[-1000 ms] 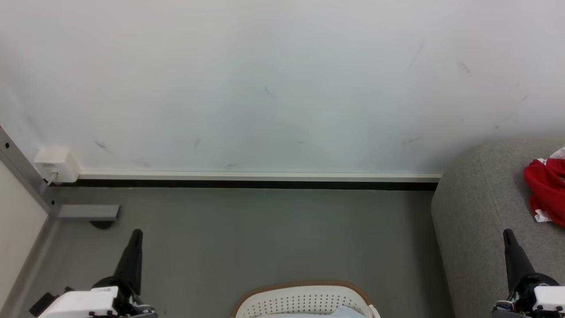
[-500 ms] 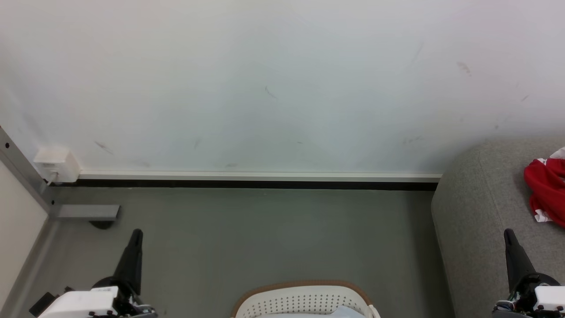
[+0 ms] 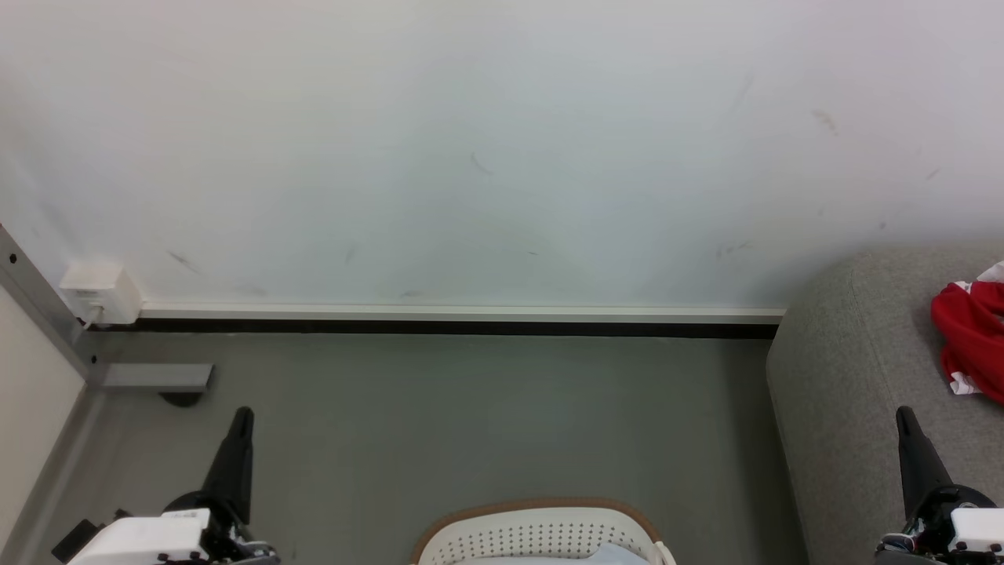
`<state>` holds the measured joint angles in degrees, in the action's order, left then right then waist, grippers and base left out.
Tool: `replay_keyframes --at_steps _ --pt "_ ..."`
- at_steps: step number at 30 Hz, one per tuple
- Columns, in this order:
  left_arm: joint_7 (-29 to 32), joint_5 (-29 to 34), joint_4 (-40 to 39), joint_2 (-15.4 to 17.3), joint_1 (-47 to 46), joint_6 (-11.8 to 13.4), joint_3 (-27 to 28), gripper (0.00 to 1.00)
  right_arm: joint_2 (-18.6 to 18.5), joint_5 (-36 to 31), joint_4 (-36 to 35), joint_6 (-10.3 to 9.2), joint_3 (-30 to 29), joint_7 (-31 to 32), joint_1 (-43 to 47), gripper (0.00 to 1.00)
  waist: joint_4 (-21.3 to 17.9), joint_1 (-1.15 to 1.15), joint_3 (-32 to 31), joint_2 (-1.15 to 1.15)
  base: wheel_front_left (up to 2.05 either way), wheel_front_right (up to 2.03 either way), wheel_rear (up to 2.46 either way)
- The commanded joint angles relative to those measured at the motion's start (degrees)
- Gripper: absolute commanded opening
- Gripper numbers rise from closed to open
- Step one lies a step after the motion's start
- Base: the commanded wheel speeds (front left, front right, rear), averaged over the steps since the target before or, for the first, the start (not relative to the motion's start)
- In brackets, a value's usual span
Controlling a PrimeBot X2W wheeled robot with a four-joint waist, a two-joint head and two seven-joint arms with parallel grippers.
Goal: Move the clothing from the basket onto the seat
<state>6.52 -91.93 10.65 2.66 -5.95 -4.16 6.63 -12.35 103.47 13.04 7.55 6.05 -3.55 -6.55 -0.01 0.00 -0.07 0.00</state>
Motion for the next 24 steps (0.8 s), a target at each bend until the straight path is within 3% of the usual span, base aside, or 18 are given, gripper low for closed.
replay_keyframes --at_steps 1,24 --pt "0.2 -0.8 -0.2 0.4 -0.3 -0.1 0.0 0.00 -0.4 0.1 -0.2 -0.13 0.1 -0.1 -0.3 0.00 0.0 0.00 0.0 0.00 0.00 0.00 0.00" --pt "0.2 -0.8 -0.2 0.4 -0.3 -0.1 0.0 0.00 -1.3 1.1 -0.5 -0.12 1.1 -1.0 -0.3 0.00 0.0 0.00 0.0 0.00 0.00 0.00 0.00"
